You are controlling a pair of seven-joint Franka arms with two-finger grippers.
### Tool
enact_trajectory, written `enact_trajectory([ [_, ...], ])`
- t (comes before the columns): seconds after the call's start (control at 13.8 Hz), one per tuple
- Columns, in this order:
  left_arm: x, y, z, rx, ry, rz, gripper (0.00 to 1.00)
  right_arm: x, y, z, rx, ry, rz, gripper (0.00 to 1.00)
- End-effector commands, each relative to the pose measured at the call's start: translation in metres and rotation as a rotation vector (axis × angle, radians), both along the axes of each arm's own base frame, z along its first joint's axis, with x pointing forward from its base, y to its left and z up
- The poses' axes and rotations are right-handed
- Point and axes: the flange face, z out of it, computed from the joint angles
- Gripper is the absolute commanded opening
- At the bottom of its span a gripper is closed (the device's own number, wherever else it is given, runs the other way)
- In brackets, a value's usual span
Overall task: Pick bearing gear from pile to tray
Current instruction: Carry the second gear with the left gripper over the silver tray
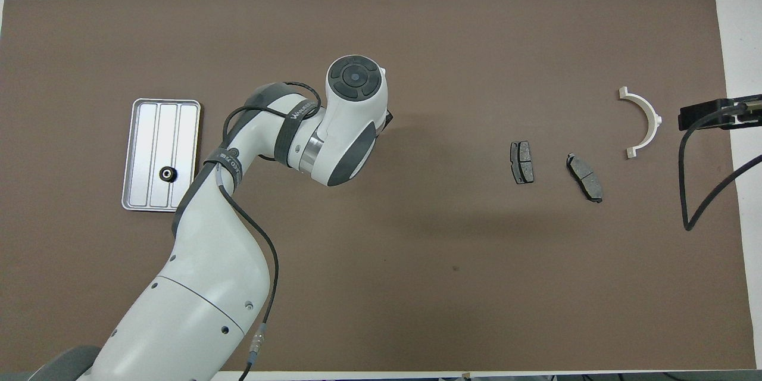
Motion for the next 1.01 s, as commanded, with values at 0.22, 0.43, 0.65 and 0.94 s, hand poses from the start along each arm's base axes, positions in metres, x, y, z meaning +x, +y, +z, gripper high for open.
enact_trajectory([
  [0.22, 0.029, 0.141, 0.041, 0.01, 0.073, -0.058, 0.0, -0.001, 0.002, 0.004, 0.054, 0.028, 0.015, 1.0],
  [0.43, 0.042, 0.239, 0.048, -0.015, 0.095, -0.138, 0.0, -0.007, 0.003, 0.002, 0.064, 0.082, 0.012, 1.0],
  [0.65, 0.045, 0.309, 0.039, -0.039, 0.091, -0.23, 0.0, -0.008, 0.002, 0.002, 0.082, 0.089, 0.007, 1.0],
  [0.94, 0.049, 0.353, 0.031, -0.046, 0.054, -0.27, 0.0, -0.007, 0.007, 0.002, 0.112, 0.087, 0.01, 1.0],
])
